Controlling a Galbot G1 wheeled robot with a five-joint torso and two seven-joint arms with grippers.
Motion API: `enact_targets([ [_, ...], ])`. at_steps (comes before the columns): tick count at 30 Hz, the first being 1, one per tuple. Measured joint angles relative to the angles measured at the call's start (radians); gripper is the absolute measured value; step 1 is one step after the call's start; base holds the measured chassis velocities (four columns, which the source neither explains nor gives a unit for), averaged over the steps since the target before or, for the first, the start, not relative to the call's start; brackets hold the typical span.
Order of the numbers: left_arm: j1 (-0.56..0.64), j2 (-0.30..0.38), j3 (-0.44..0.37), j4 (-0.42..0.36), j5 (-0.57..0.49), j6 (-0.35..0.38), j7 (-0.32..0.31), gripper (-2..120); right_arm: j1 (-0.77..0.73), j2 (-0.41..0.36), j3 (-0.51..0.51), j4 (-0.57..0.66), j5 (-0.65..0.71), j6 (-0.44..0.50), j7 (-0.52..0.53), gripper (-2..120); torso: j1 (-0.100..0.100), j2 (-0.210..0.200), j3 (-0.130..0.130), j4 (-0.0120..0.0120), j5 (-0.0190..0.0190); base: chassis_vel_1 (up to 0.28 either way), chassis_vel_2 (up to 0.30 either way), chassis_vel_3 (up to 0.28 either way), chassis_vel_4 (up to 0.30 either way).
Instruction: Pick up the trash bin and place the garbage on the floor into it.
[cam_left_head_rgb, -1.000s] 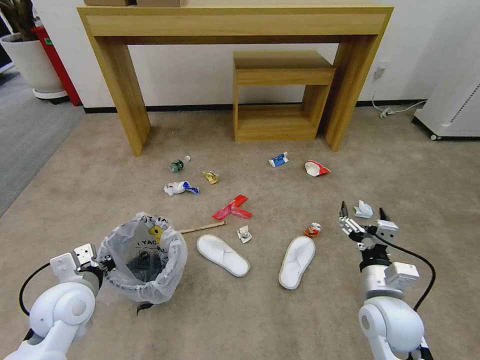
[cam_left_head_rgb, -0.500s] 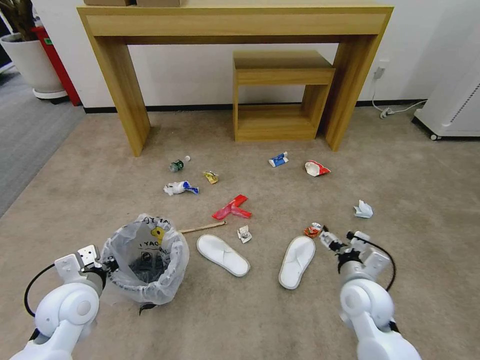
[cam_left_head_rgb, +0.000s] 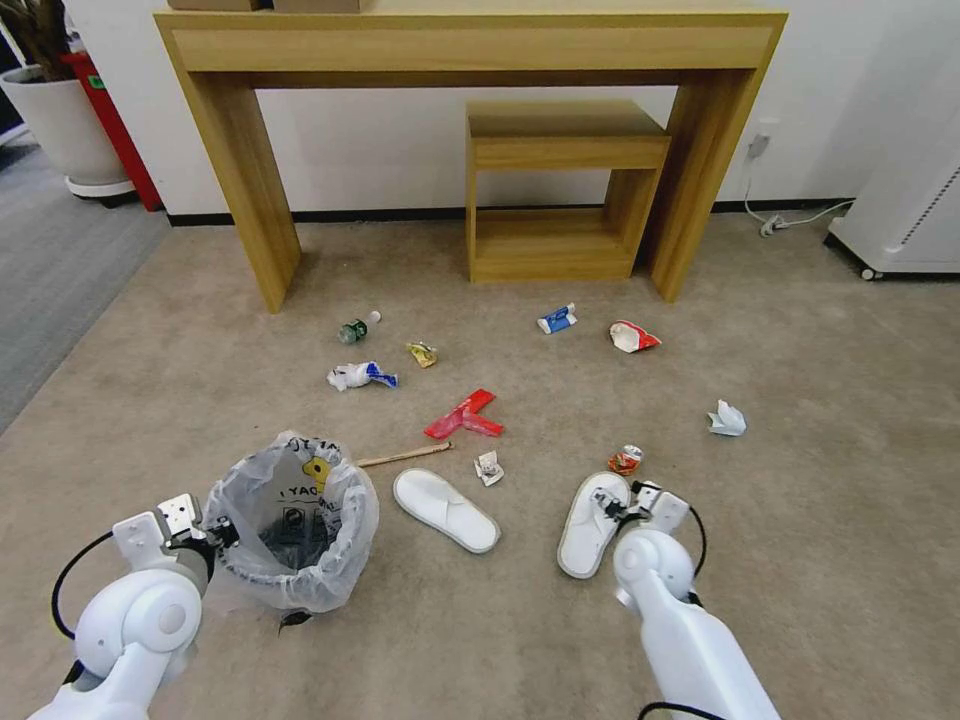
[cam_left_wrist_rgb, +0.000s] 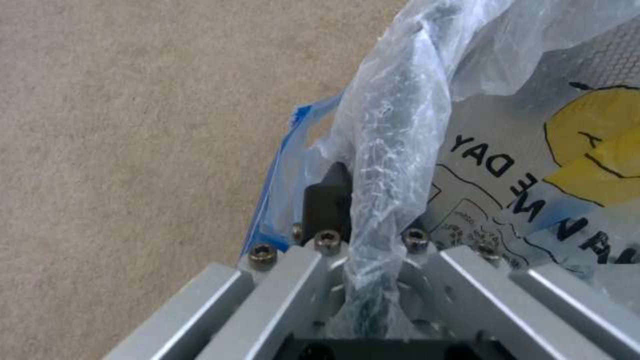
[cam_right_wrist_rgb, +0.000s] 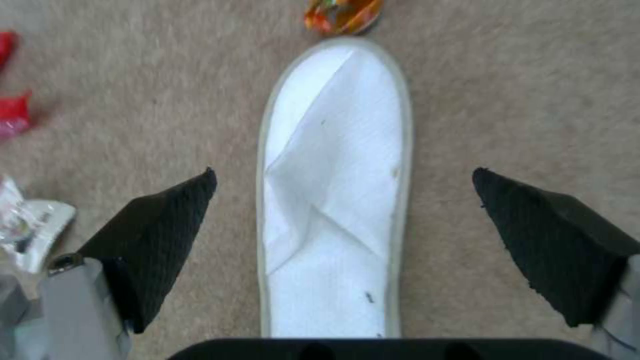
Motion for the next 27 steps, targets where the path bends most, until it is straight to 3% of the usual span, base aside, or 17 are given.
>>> enact_targets([
  [11,0.01,-0.002,-0.009,-0.008,0.004,-0.008,0.002,0,0.127,0.023,-0.055,-0.213,-0.031,0.027,-0.033,96,0.0,0.0,0.0,-0.0001,0.0,0.0,0.0,0.0,0.0],
  [16,0.013,-0.002,-0.01,-0.015,0.004,-0.01,0.002,0,0.182,0.041,-0.072,-0.332,-0.066,0.058,-0.06,86,0.0,0.0,0.0,0.0,0.0,0.0,0.0,0.0,0.0],
  [20,0.013,-0.003,-0.01,-0.015,0.004,-0.01,0.002,0,0.202,0.052,-0.075,-0.372,-0.082,0.069,-0.071,86,0.0,0.0,0.0,-0.0001,0.0,0.0,0.0,0.0,0.0],
  [27,0.008,-0.003,-0.008,-0.008,0.005,-0.013,0.002,0,0.219,0.063,-0.075,-0.42,-0.103,0.095,-0.087,61,0.0,0.0,0.0,-0.0001,0.0,0.0,0.0,0.0,0.0],
])
